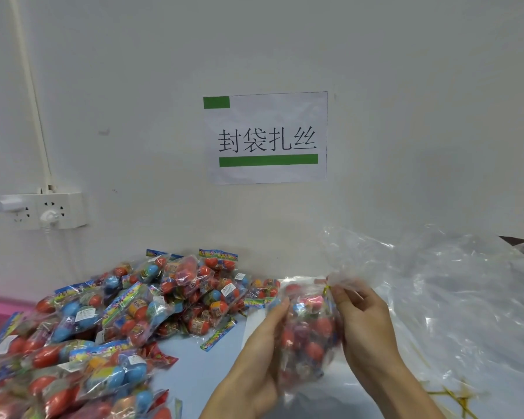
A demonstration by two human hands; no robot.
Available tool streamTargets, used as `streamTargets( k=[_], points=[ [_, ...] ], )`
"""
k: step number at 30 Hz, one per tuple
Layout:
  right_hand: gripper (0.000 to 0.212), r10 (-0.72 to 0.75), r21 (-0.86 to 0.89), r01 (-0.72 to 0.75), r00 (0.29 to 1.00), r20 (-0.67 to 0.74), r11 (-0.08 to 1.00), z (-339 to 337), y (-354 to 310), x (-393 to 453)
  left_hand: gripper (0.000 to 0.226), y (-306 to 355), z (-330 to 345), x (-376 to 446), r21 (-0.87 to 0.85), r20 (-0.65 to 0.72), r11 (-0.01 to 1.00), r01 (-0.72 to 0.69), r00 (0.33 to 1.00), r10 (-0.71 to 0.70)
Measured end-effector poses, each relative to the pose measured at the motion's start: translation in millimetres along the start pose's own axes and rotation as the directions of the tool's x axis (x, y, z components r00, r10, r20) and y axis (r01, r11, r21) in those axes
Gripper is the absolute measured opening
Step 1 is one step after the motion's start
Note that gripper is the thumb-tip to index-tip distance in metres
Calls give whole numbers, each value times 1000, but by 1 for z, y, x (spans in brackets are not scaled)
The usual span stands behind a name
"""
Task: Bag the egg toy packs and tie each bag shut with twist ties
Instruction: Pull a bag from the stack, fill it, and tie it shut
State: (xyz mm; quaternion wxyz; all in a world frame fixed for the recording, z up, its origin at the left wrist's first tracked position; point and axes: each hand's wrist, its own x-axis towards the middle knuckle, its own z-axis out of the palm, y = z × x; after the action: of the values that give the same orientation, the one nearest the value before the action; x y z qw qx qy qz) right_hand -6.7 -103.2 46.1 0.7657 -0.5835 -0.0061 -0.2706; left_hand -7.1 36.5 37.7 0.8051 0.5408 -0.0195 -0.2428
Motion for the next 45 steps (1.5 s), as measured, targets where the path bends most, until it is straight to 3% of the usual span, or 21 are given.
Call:
streamTargets(
  k=[4, 7, 9, 11, 14, 18, 21, 25, 29, 35, 40, 45],
  points=[
    [13, 103, -120, -105, 994, -25, 987, -4, 4, 1, 75, -1, -1, 8, -180, -193, 957, -226, 963, 191],
    [26, 298, -129, -278, 936, 187, 952, -4, 2, -5, 79, 0, -4, 12, -212, -298, 904, -372, 905, 302],
    [35, 332, -154, -295, 872, 360, 943, 2, -1, -12, 80, -2, -6, 15, -209, -306, 882, -423, 884, 352],
    [50, 299, -132, -268, 857, 420, 954, 7, 3, -17, 82, -4, -7, 17, -217, -293, 867, -449, 877, 381],
    [54, 228, -72, -217, 890, 394, 973, 10, 8, -18, 86, -5, -9, 19, -220, -293, 861, -458, 873, 389],
    [35, 197, -68, -185, 916, 349, 980, 8, 8, -17, 87, -3, -8, 16, -156, -292, 884, -440, 876, 385],
    [30, 201, -61, -191, 933, 299, 980, 5, 7, -13, 82, -1, -7, 9, -69, -274, 912, -405, 886, 373],
    [36, 209, -4, -215, 946, 248, 977, 0, 5, -9, 64, 5, -5, 2, -145, -259, 904, -402, 897, 358],
    [51, 157, -30, -156, 932, 326, 987, -8, 3, -5, 65, 7, -3, 0, -253, -209, 876, -411, 907, 365],
    [52, 65, -32, -57, 915, 399, 998, -10, 1, -3, 67, 7, -1, 2, -310, -160, 854, -417, 909, 386],
    [52, 67, -23, -64, 913, 402, 998, -11, 1, -1, 66, 7, -1, 3, -279, -139, 875, -396, 918, 371],
    [53, 127, -32, -124, 918, 375, 992, -13, 1, 1, 45, 5, -1, 2, -261, -141, 877, -404, 915, 379]
  ],
)
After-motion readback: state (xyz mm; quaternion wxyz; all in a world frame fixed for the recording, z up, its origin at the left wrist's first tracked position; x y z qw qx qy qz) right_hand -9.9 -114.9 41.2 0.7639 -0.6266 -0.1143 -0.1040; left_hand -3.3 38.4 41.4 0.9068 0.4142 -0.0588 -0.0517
